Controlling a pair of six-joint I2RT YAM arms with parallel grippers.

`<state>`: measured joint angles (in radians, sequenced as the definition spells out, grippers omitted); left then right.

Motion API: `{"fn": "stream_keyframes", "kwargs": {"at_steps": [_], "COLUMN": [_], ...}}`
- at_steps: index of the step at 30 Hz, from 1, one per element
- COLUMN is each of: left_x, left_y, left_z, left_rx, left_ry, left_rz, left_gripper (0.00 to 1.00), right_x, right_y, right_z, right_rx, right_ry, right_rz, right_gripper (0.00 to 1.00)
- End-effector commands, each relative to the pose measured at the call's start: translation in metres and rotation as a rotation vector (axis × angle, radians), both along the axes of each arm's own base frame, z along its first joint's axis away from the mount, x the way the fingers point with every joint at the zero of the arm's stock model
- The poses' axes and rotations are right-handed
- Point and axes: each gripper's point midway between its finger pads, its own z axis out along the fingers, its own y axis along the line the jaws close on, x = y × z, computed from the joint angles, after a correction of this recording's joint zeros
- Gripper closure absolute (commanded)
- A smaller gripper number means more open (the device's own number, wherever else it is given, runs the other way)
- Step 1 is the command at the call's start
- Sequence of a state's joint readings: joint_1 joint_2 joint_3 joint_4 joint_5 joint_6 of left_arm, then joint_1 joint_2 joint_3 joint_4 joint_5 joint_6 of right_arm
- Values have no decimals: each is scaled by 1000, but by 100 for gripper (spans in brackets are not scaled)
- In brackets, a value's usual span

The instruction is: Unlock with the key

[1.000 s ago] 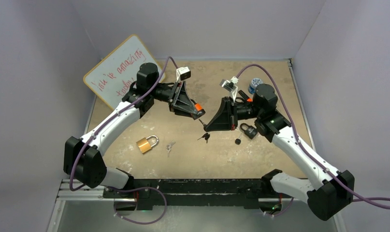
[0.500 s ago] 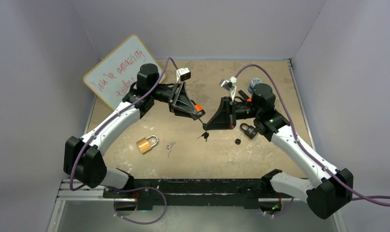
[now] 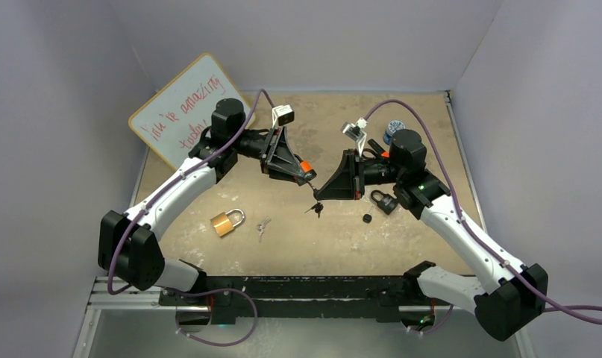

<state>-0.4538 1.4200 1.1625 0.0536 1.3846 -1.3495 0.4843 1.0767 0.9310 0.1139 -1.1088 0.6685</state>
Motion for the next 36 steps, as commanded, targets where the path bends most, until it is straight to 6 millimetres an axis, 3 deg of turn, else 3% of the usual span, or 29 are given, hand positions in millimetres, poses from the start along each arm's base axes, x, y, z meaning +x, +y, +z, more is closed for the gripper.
{"fn": "stream_keyframes", "kwargs": {"at_steps": [1, 23, 36], "left_x": [-12, -12, 0], "left_y": [8, 7, 3], "left_z": [13, 5, 4], "left_rx": [-39, -26, -18], "left_ry": [-77, -146, -260], "left_rz": [-23, 14, 124], "left_gripper": [100, 100, 100], "right_x": [2, 7, 31], "right_y": [1, 11, 23], "right_z": [23, 40, 44], "right_rx": [36, 77, 120], "right_ry": [-70, 174, 451], "right_rz": [-15, 41, -32], "right_gripper": [100, 100, 100]}}
